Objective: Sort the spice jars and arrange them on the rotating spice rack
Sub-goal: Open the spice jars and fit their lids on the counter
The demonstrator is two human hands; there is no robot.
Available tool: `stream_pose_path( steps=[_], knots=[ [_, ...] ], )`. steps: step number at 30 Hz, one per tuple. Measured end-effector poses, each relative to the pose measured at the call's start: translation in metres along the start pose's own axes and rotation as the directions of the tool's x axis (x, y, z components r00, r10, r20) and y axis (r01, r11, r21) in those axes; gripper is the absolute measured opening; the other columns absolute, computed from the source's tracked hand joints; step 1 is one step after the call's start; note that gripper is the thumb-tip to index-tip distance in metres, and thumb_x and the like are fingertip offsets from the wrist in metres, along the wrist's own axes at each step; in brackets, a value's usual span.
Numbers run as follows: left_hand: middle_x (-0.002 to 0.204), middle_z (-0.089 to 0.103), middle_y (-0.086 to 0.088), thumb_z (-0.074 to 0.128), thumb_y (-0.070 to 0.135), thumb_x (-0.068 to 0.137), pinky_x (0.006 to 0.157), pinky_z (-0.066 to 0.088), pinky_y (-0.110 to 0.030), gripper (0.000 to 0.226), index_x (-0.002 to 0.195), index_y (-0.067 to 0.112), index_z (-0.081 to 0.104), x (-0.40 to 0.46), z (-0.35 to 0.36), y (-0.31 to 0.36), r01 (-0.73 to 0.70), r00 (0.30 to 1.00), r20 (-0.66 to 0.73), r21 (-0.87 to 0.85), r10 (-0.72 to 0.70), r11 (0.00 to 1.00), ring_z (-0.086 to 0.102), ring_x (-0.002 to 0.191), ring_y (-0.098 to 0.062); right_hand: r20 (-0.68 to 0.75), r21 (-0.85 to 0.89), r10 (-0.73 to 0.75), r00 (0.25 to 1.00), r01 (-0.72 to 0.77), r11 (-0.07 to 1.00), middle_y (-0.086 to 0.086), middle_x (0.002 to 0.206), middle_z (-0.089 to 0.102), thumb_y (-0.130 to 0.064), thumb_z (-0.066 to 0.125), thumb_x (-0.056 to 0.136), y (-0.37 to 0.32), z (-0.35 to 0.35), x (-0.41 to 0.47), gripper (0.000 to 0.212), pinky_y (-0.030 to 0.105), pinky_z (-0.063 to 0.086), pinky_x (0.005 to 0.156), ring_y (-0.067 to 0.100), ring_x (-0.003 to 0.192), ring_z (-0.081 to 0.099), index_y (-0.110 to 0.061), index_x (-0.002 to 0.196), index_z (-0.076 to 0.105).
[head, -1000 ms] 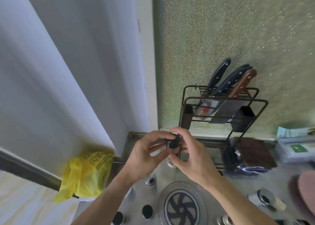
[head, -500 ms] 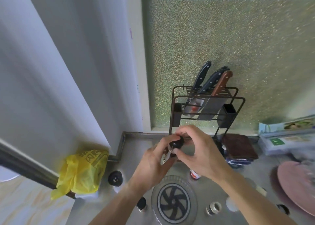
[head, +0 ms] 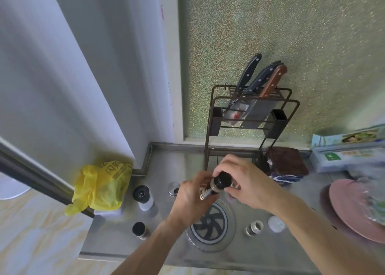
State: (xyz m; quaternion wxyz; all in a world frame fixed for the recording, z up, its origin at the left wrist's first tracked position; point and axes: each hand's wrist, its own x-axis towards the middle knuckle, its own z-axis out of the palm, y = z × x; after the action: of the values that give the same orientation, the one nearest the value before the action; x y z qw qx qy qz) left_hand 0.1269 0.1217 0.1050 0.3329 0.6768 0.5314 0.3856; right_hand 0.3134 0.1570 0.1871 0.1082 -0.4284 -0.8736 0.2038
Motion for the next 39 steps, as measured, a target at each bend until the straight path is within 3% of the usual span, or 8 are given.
stream_pose_path(
  steps=[4,8,12,16,20,24,35,39],
  knots=[
    [0.104,0.075,0.014,0.081,0.018,0.076,0.087,0.057,-0.029,0.044,0.116,0.026,0.065,-0.011,0.005,-0.005,0.029,1.000,0.007,-0.008,-0.029,1.000,0.069,0.097,0.002,-0.031,-0.073,0.045,0.999,-0.047,0.996,-0.016,0.089,0.054,-0.037,0.074,0.081,-0.002,0.012,-0.007,0.026,0.021,0.042,0.064,0.002,0.069,0.051,-0.029,0.097,0.055],
    [0.102,0.074,0.015,0.079,0.015,0.077,0.083,0.056,-0.028,0.045,0.116,0.032,0.065,-0.023,0.012,-0.005,0.035,0.999,0.016,0.006,-0.035,0.999,0.069,0.093,0.001,-0.073,-0.169,0.156,0.985,-0.167,0.971,-0.011,0.080,0.064,-0.073,0.048,0.084,-0.006,0.027,-0.016,0.050,0.022,0.049,0.060,0.007,0.068,0.061,-0.029,0.109,0.049],
    [0.103,0.074,0.015,0.080,0.021,0.074,0.084,0.056,-0.033,0.048,0.117,0.035,0.064,-0.029,0.018,-0.009,0.074,0.997,0.015,0.042,-0.074,0.996,0.070,0.094,-0.004,0.055,-0.050,0.181,0.982,-0.178,0.983,-0.015,0.093,0.061,-0.048,0.074,0.077,0.001,0.035,-0.023,0.041,0.029,0.049,0.071,0.006,0.077,0.060,-0.039,0.108,0.048],
    [0.100,0.074,0.017,0.079,0.016,0.075,0.082,0.056,-0.029,0.044,0.113,0.033,0.067,-0.037,0.021,-0.012,0.089,0.996,0.025,0.035,-0.090,0.995,0.068,0.091,0.000,-0.003,-0.162,0.259,0.966,-0.256,0.953,-0.011,0.085,0.067,-0.076,0.055,0.074,0.000,0.045,-0.025,0.058,0.032,0.052,0.069,0.013,0.078,0.062,-0.025,0.101,0.059],
    [0.098,0.073,0.017,0.080,0.013,0.073,0.080,0.056,-0.026,0.046,0.112,0.033,0.068,-0.042,0.022,-0.011,0.103,0.995,0.007,0.045,-0.104,0.994,0.068,0.089,0.000,0.090,-0.112,0.196,0.977,-0.185,0.976,-0.013,0.097,0.061,-0.050,0.070,0.079,0.001,0.050,-0.030,0.044,0.023,0.043,0.067,0.008,0.083,0.060,-0.031,0.114,0.050],
    [0.098,0.073,0.018,0.078,0.011,0.076,0.078,0.058,-0.030,0.045,0.112,0.035,0.066,-0.046,0.023,-0.015,0.107,0.994,0.016,0.012,-0.107,0.994,0.068,0.089,0.000,0.028,-0.195,0.265,0.964,-0.255,0.947,-0.009,0.085,0.062,-0.075,0.051,0.079,0.000,0.058,-0.032,0.055,0.022,0.039,0.056,0.010,0.072,0.060,-0.025,0.100,0.054],
    [0.101,0.073,0.017,0.079,0.017,0.073,0.081,0.057,-0.033,0.045,0.113,0.034,0.068,-0.045,0.026,-0.015,0.116,0.993,0.010,0.033,-0.116,0.993,0.068,0.092,-0.002,0.054,-0.122,0.217,0.975,-0.209,0.970,-0.006,0.106,0.061,-0.052,0.066,0.082,0.000,0.063,-0.035,0.047,0.025,0.046,0.070,0.014,0.085,0.058,-0.031,0.118,0.045],
    [0.098,0.073,0.020,0.078,0.013,0.071,0.078,0.058,-0.035,0.047,0.112,0.033,0.067,-0.045,0.027,-0.017,0.121,0.993,0.016,0.020,-0.121,0.992,0.069,0.090,-0.003,0.010,-0.165,0.271,0.963,-0.265,0.950,-0.009,0.097,0.061,-0.074,0.048,0.080,-0.002,0.061,-0.034,0.056,0.024,0.048,0.066,0.011,0.082,0.060,-0.026,0.109,0.052]
  ],
)
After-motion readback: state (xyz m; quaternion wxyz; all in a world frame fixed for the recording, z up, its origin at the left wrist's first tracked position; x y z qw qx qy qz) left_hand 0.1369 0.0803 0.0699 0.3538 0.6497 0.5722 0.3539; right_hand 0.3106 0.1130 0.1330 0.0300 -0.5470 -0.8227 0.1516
